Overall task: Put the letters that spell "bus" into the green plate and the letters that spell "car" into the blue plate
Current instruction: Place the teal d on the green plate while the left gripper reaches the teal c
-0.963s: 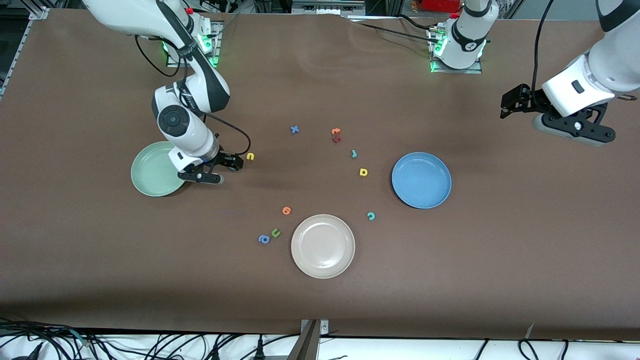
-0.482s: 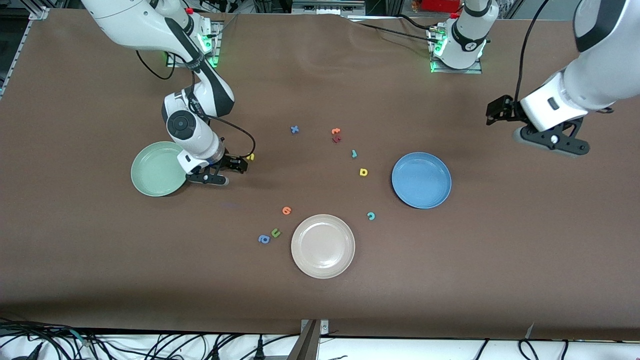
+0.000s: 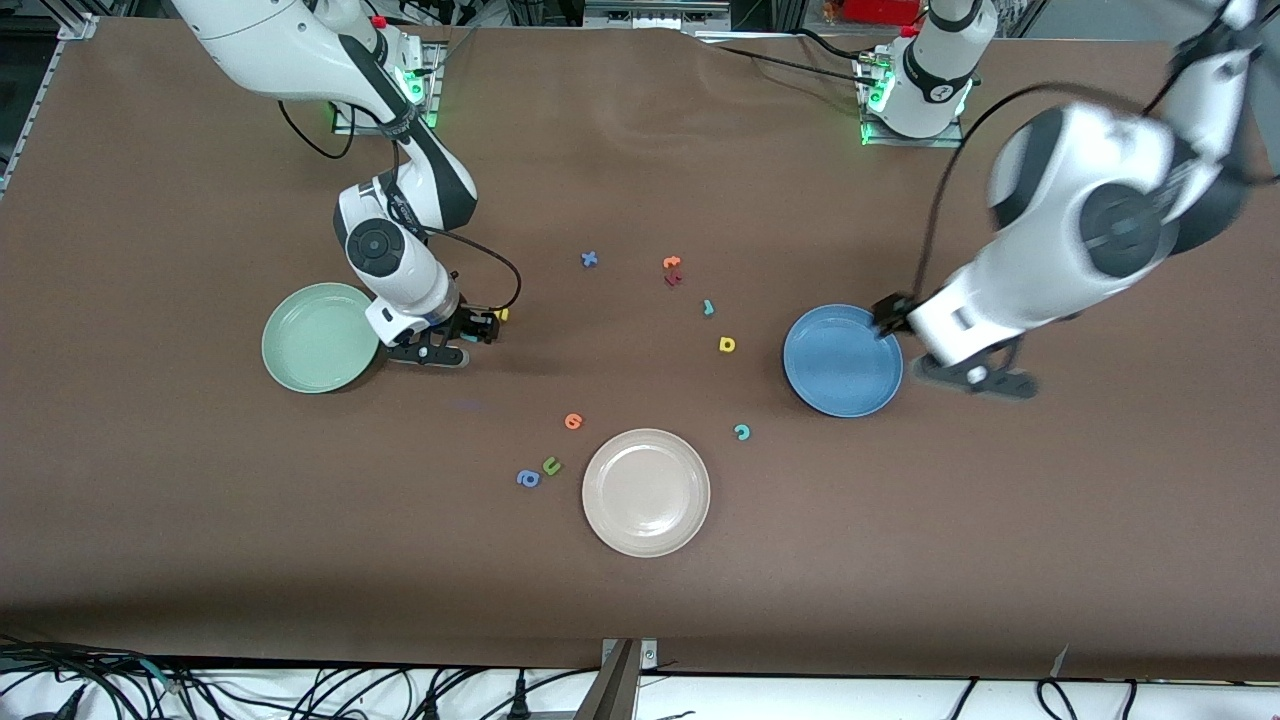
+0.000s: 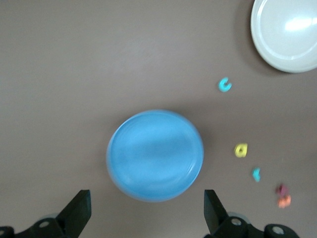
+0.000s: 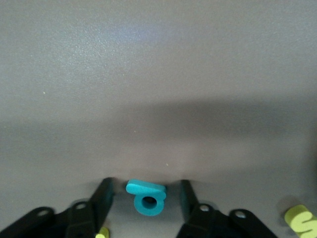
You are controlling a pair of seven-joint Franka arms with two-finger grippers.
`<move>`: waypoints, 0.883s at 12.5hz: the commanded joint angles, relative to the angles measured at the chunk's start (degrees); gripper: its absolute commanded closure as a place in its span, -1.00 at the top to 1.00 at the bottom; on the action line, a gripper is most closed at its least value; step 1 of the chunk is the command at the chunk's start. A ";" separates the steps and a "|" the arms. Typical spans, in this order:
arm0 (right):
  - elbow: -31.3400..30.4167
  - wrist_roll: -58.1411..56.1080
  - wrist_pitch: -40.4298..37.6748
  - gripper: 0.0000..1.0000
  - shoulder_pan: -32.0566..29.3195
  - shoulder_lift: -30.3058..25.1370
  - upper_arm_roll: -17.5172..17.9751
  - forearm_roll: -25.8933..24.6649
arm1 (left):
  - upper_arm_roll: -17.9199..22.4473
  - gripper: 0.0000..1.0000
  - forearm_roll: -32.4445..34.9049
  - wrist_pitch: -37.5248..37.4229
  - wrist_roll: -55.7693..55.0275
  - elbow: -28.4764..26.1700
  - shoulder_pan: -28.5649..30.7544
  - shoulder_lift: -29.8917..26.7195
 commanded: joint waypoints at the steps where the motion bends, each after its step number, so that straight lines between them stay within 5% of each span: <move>1: -0.09 -1.05 0.43 -0.06 0.20 0.32 0.08 0.44 | 0.46 1.00 1.28 10.52 -5.74 3.01 -4.88 7.85; 3: -0.09 -1.14 0.17 -0.20 0.20 0.41 0.00 0.44 | 0.37 1.00 1.10 18.62 -4.97 3.27 -6.03 12.69; 6: -0.09 -1.14 -0.01 -0.75 0.20 0.41 -0.01 0.44 | 0.46 0.99 1.28 25.86 0.98 9.23 -9.89 21.74; 11: 1.30 -1.49 -5.25 -0.80 0.20 -1.95 -0.18 0.44 | 0.55 0.90 0.49 30.96 33.05 9.96 -9.29 26.60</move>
